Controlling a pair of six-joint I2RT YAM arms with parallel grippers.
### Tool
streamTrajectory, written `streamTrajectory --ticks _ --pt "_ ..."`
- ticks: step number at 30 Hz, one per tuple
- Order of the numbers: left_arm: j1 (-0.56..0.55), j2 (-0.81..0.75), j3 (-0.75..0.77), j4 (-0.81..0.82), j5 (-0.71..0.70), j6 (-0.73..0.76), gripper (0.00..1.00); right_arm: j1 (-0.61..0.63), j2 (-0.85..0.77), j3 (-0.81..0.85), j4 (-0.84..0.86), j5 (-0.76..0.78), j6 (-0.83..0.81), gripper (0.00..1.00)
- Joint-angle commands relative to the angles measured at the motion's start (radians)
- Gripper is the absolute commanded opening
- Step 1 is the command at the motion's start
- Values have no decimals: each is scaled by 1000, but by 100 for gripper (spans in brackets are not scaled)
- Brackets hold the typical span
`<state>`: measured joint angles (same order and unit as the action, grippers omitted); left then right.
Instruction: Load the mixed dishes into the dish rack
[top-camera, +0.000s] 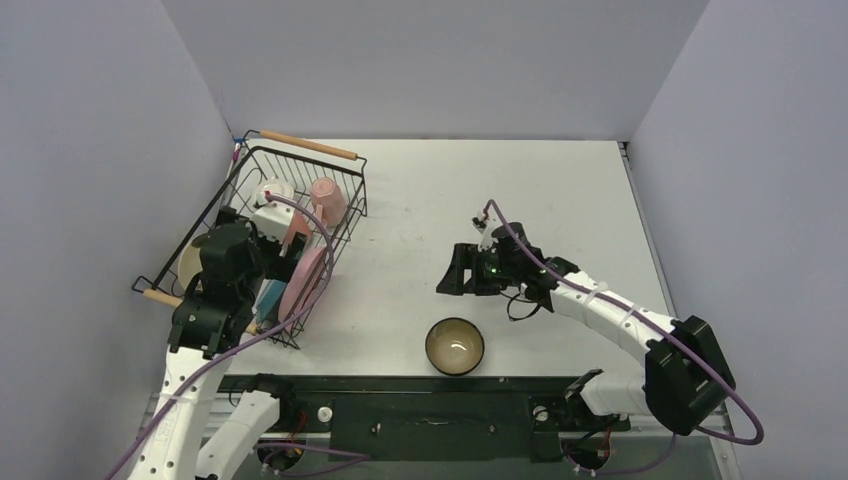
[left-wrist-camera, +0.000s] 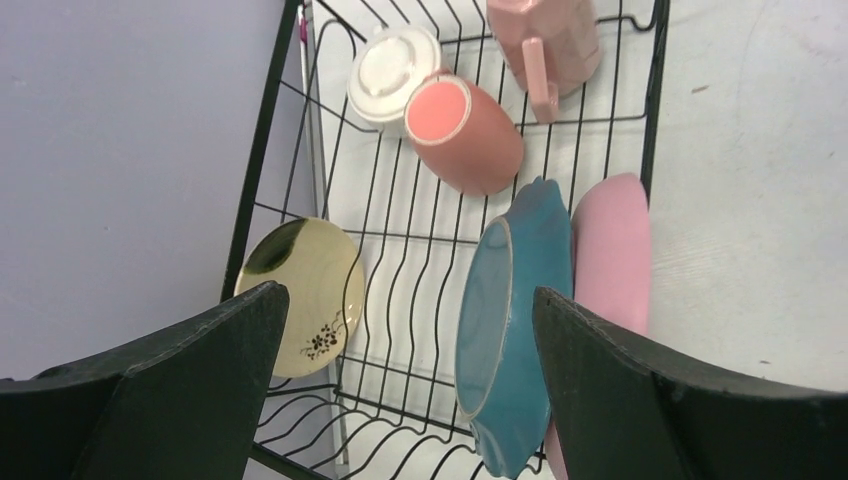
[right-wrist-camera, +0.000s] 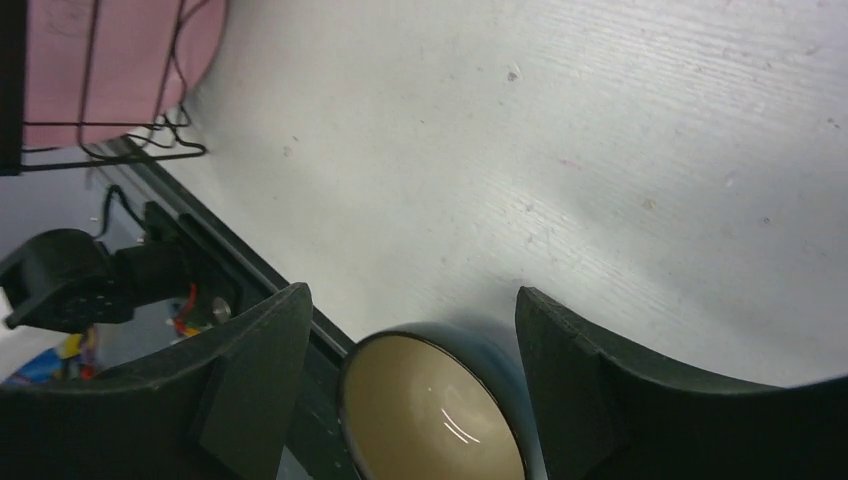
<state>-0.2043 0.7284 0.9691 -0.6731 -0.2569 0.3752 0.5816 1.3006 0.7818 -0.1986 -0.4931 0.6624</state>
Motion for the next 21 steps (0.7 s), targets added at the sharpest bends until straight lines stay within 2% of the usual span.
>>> streamTrajectory --ticks 1,8,15,21 --pt "-16 -28 112 4 80 -70 91 72 -76 40 -158 243 -81 71" --pt "-64 -83 128 89 269 -275 94 163 -127 -10 -250 424 -27 72" --pt "-79 -74 98 196 456 -599 94 301 -137 -39 -312 667 134 71" --pt "-82 -69 57 262 588 -739 92 410 -96 -67 -344 754 233 68"
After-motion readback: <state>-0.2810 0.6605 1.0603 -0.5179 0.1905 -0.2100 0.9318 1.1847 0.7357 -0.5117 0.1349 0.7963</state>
